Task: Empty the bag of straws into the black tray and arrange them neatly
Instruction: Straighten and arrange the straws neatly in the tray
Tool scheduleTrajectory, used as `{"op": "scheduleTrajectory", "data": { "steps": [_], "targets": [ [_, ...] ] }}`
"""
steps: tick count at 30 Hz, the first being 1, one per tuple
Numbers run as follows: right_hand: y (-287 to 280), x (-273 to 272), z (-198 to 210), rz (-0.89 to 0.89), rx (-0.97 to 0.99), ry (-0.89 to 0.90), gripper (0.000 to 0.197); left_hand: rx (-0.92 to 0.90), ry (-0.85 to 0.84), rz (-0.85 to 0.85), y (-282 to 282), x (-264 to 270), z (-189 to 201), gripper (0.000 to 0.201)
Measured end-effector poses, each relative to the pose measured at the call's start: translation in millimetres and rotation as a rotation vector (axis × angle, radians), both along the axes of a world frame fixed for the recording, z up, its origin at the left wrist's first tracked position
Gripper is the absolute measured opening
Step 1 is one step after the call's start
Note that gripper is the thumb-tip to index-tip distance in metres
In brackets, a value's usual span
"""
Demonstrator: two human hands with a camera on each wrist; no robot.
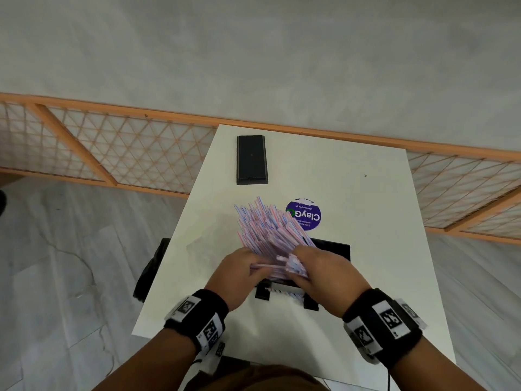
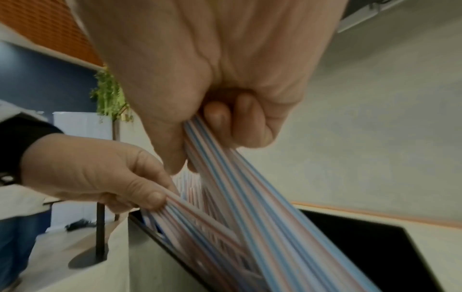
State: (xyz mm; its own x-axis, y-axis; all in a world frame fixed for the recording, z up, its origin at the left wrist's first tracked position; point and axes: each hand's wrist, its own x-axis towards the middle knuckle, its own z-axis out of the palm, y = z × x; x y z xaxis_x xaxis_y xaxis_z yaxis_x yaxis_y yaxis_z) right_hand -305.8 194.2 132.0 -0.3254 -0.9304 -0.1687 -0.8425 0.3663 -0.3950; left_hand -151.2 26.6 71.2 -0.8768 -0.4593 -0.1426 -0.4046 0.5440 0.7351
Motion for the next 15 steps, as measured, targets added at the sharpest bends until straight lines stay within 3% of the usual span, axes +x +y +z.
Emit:
{"op": "scheduleTrajectory", "data": {
  "steps": [3,6,10,13,15],
  "targets": [
    [-19,4,-12,0.048,0.169,0.068,0.027,-0.130,-0.049,-0.093,5,-10,-5,0.019],
    [-35,8,-27,0.038,0.222,0.050,0.032,-0.099,-0.036,-0.099,3,-9,-6,0.032],
    [-42,4,-35,-0.011,0.106,-0.144,0.052,0.091,0.097,0.015,1,4,2,0.047],
    [-36,0,-33,-0.037,0.003,-0.275,0.066,0.110,0.125,0.082,1,13,3,0.057],
    [-28,-2,-29,-0.067,-0.070,-0.309,0.063,0.089,0.105,0.092,1,18,1,0.060]
  ]
}}
